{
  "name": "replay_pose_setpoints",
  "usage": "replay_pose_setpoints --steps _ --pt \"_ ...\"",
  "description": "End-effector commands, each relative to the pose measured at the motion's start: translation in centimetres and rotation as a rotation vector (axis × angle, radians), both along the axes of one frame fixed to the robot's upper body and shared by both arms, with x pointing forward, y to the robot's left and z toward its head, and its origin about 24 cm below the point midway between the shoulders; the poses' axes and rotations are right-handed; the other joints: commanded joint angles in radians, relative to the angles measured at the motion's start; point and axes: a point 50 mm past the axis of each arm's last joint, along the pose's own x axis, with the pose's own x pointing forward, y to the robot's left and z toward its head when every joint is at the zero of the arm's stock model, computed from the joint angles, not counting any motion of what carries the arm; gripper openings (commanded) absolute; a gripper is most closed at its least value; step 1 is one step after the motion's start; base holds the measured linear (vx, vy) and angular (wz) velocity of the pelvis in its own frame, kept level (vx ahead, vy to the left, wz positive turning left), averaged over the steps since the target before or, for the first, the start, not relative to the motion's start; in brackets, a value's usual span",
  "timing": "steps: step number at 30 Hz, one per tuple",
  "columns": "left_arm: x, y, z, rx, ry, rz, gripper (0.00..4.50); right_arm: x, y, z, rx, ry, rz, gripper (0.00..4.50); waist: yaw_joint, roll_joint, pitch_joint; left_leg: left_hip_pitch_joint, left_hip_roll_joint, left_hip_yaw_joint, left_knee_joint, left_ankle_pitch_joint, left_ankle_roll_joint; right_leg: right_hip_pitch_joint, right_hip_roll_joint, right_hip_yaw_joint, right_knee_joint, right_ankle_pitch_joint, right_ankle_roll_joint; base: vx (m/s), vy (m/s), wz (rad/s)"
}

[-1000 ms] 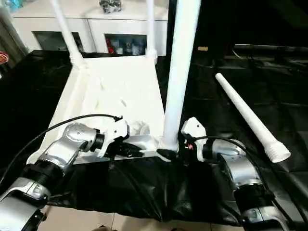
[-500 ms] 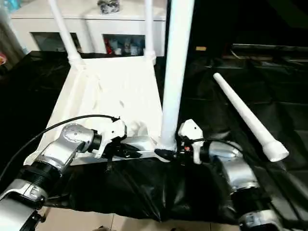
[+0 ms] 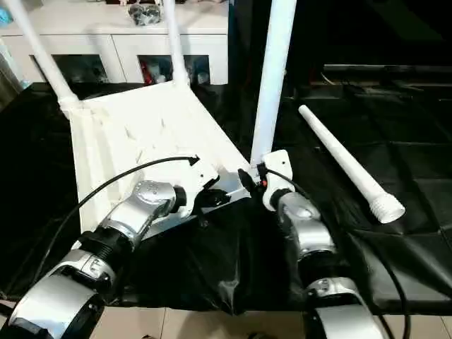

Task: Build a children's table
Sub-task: Rotate leg to tighten

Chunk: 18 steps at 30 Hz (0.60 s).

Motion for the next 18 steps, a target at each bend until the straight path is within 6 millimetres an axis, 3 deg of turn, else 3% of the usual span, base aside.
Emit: replay_pose_setpoints --steps 1,7,11,18 --pt "-0.4 -1.1 0.8 -0.075 -0.038 -0.076 0.0 -0.8 1.7 -0.9 0.04 0.046 0.112 3.48 -0.001 -0.019 -0.06 0.002 0.011 -0.008 -0.071 -0.337 0.073 0.042 -0.053 0.029 -0.095 -0.536 -0.112 0.0 0.0 0.0" --pt "-0.9 0.1 0.6 -0.077 -0.026 -0.152 0.0 -1.7 0.3 -0.2 -0.002 0.012 0.289 4.12 0.009 -0.022 -0.063 -0.001 0.017 -0.004 -0.071 -0.278 0.097 0.048 -0.053 0.039 -0.081 -0.449 -0.152 0.0 0.0 0.0" --pt "-1.9 1.3 0.6 -0.086 -0.008 -0.28 0.0 -3.0 -1.6 0.2 -0.06 0.035 0.447 4.12 0.019 -0.021 -0.067 -0.003 0.022 -0.001 -0.069 -0.234 0.11 0.052 -0.054 0.046 -0.066 -0.369 -0.19 0.0 0.0 0.0" --pt "-2.8 2.6 0.7 -0.072 0.027 -0.399 0.0 -4.4 -3.0 0.9 -0.077 0.114 0.653 4.12 0.038 -0.018 -0.069 -0.004 0.027 0.002 -0.067 -0.203 0.108 0.051 -0.051 0.05 -0.052 -0.318 -0.209 0.0 0.0 0.0"
